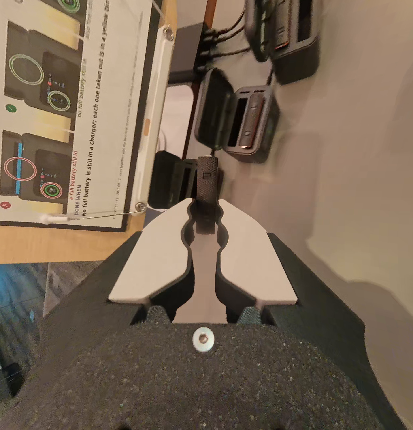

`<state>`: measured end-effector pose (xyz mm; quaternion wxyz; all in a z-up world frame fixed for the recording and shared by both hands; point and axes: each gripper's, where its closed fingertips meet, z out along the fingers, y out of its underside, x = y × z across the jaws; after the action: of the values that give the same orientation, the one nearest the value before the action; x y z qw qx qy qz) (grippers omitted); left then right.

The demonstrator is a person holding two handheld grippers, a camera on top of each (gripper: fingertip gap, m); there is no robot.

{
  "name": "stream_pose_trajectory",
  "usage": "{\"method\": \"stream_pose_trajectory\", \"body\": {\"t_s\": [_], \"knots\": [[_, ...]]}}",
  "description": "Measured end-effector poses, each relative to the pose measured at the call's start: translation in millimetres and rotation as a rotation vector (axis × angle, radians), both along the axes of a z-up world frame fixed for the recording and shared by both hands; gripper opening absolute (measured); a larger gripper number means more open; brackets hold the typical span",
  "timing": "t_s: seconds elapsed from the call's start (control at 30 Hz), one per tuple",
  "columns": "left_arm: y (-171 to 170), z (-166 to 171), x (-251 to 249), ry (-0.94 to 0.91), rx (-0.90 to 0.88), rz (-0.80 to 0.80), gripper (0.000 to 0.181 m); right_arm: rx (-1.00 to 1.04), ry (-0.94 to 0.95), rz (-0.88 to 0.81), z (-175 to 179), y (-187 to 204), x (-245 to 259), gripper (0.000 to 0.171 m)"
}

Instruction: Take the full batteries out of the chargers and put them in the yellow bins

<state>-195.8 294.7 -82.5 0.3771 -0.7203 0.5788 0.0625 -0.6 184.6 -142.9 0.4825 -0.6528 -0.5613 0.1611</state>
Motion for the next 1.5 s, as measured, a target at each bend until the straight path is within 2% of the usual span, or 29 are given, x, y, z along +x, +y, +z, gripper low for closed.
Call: {"method": "stream_pose_trajectory", "body": {"t_s": [0.23, 0.47, 0.97, 1.3, 1.5], "knots": [[48, -15, -1, 0.084, -0.001, -0.041, 0.016, -0.006, -0.035, 0.026, -10, -2, -2, 0.012], [72, -34, -2, 0.149, -0.079, -0.098, 0.016, 0.003, -0.059, 0.049, -14, -5, -2, 0.011], [79, -50, -2, 0.101, -0.231, -0.148, 0.015, -0.015, -0.077, 0.073, -19, -8, -4, 0.011], [82, -51, -5, 0.183, -0.098, -0.145, 0.015, -0.023, -0.075, 0.076, -21, -9, -5, 0.011], [82, -54, -14, 0.241, -0.110, -0.109, 0.016, -0.029, -0.084, 0.081, -24, -10, -5, 0.011]]}}
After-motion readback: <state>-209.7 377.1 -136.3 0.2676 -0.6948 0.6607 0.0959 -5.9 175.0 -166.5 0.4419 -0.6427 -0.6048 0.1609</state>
